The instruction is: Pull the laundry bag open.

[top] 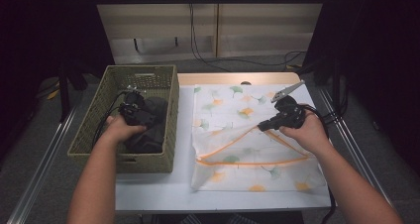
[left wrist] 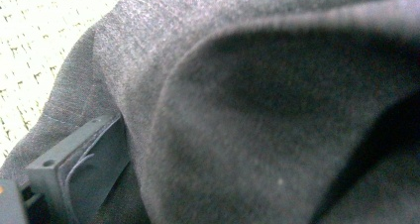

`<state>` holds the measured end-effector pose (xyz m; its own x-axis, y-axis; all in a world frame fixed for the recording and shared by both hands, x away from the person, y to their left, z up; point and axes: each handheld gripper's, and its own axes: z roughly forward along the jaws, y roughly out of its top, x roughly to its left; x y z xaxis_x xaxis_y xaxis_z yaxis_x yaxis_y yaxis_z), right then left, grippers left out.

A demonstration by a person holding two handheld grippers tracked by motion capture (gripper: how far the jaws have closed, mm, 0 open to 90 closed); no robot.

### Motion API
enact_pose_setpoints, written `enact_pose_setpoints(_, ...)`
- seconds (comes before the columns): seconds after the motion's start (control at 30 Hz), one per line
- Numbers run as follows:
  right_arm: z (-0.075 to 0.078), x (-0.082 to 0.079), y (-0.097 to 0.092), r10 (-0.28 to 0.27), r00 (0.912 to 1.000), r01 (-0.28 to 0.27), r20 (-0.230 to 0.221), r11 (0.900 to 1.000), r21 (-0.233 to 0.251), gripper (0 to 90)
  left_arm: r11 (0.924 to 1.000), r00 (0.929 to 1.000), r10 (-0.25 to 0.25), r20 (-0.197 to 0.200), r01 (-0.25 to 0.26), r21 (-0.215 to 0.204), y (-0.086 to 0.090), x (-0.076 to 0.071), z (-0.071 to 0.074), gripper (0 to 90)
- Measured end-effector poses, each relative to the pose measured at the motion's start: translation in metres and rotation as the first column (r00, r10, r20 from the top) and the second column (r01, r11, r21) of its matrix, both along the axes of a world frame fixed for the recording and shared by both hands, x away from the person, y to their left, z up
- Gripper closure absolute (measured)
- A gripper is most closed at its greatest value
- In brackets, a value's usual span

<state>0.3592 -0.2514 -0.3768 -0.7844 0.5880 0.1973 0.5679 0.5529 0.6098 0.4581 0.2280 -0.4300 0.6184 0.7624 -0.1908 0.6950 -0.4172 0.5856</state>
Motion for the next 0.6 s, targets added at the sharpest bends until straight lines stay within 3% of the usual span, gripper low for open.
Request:
enact_pose_setpoints(0.13,0.0002,0.0002,-0.0002,-0.002,1.0,0.002,0.002,1.0,0.001,90.0,0.9999,0.9993,-0.005,-0.037,0.005,0.01,-0.0018,0.0013,-0.0027,0.0)
enact_pose_setpoints(0.17,0.0003,0.0,0.0,-0.004,1.0,0.004,0.0,1.0,0.001,90.0,0.9993,0.9988,0.031,-0.038,-0.032,-0.017,-0.0049,0.0001,-0.0045,0.0)
enact_pose_setpoints(0.3,-0.0001,0.0,0.0005,0.002,1.0,-0.002,-0.001,1.0,0.001,90.0,0.9997,0.9989,-0.01,-0.045,0.011,0.023,-0.0048,0.0013,-0.0046,0.0)
enact_pose_setpoints(0.33,0.0001,-0.0001,0.0008,-0.003,1.0,0.003,-0.008,1.0,0.001,90.0,0.9997,0.9989,-0.012,-0.046,0.013,0.022,-0.0055,0.0016,-0.0051,0.0)
enact_pose_setpoints(0.37,-0.0003,0.0003,0.0012,-0.004,1.0,0.004,-0.003,1.0,0.001,90.0,0.9999,0.9986,0.016,-0.05,-0.016,-0.003,-0.0088,0.0005,-0.0063,0.0)
enact_pose_setpoints(0.6,-0.0003,0.0001,0.0041,0.003,1.0,-0.003,-0.004,1.0,0.004,90.0,1.0,0.9974,0.0,-0.072,0.0,-0.005,-0.007,0.0021,-0.0073,1.2)
